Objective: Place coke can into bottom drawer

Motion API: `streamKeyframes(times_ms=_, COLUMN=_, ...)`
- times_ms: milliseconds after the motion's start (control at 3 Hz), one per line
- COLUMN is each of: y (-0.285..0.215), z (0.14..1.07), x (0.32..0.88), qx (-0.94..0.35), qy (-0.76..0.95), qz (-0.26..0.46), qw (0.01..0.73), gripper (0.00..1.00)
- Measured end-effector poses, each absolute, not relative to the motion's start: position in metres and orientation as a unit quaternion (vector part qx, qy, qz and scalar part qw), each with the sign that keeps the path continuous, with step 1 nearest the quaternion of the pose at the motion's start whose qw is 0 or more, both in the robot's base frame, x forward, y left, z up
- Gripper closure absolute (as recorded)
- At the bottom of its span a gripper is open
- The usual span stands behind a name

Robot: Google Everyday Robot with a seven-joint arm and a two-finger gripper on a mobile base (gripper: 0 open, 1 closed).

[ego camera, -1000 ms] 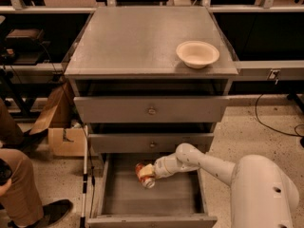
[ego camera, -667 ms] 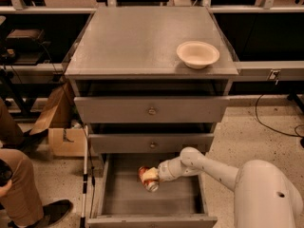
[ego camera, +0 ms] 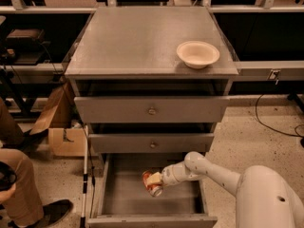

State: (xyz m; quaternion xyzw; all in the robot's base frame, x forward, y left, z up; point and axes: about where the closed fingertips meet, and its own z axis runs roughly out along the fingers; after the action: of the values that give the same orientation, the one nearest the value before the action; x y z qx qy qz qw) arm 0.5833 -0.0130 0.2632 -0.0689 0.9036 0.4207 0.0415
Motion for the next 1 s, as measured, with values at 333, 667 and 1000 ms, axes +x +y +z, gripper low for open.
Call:
streamKeyframes(times_ms=333, y=-0.014, z=0.254, x=0.581, qx=-0.071, qy=0.901, qz=0.425, qw=0.04, gripper=1.0)
streamKeyframes(times_ms=667, y=-0.01, z=0.237, x=0.583, qx=-0.063, qy=0.899, qz=0.431, qw=0.039, gripper=1.0)
streamKeyframes(times_ms=1000, y=-0.008, z=0.212, x=0.579, qx=-0.047, qy=0.899, qz=0.434, qw=0.04, gripper=1.0)
